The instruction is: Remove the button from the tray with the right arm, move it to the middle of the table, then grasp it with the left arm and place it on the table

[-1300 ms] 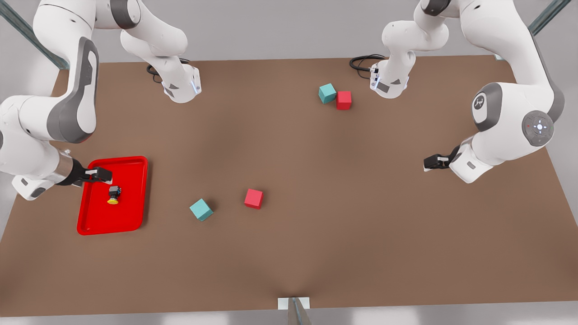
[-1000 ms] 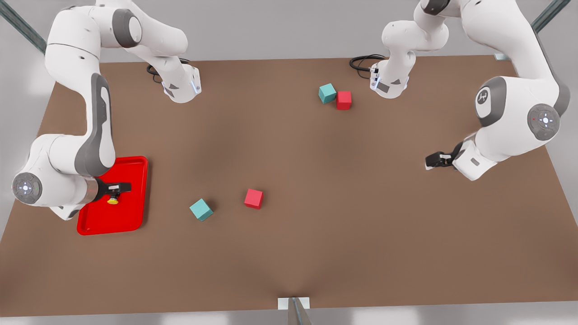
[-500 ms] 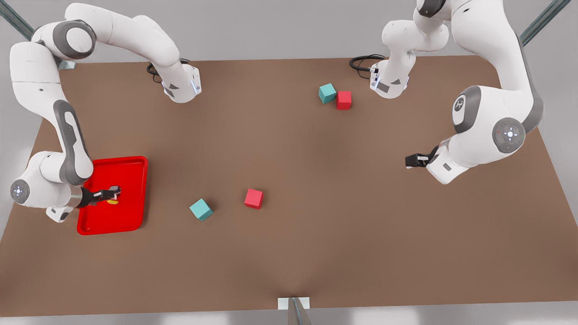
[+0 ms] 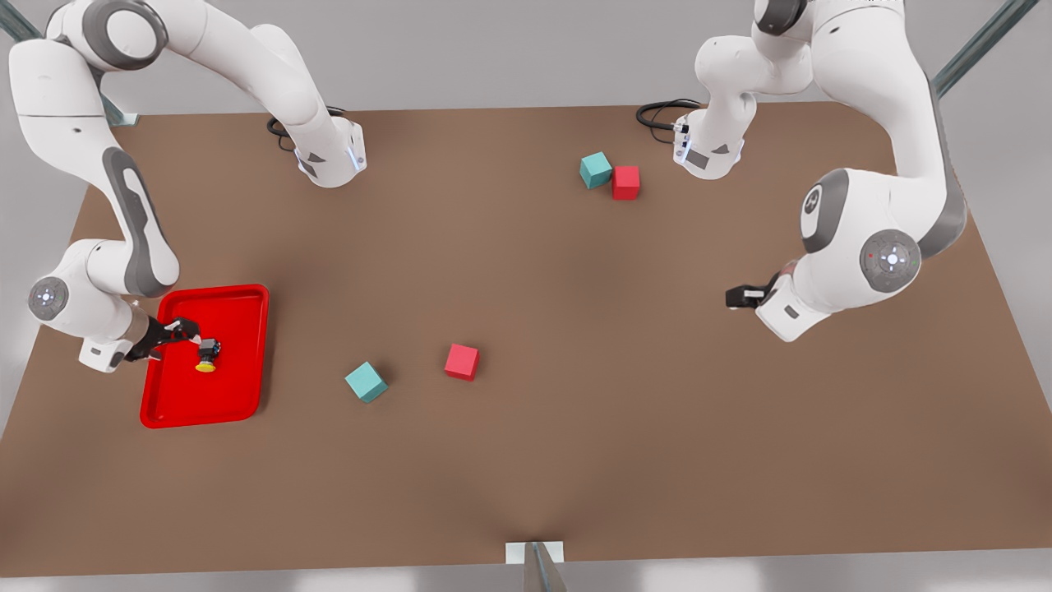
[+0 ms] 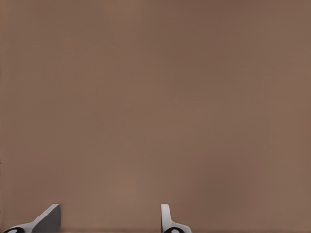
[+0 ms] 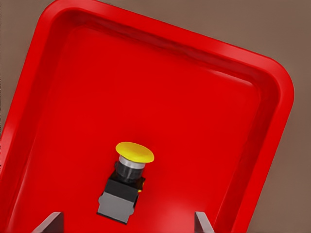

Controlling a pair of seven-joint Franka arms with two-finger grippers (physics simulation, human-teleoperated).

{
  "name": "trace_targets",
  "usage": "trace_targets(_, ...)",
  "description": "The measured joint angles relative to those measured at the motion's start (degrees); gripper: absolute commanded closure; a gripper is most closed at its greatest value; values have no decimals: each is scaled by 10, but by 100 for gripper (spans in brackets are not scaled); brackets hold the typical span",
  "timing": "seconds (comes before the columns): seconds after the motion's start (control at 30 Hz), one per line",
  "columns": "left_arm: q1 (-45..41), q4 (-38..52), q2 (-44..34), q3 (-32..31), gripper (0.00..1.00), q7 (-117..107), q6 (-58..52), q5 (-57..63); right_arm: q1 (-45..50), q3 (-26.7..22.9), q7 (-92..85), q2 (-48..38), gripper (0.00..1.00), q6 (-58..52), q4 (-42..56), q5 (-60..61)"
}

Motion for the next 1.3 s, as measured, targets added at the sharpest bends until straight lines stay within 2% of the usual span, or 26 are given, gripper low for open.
trace_targets(0.53, -6, -13, 38, 0, 0, -8, 33, 10, -16, -1, 64, -3, 0, 51, -75, 2)
trace_targets(1.07, -11, -17, 61, 0, 0, -11, 62, 10, -17, -11, 107, 21, 0, 101, -66, -43)
trace_targets(1.3, -11, -18, 61, 0, 0, -12, 69, 10, -34, -14, 120, 16, 0, 121, -107, -51)
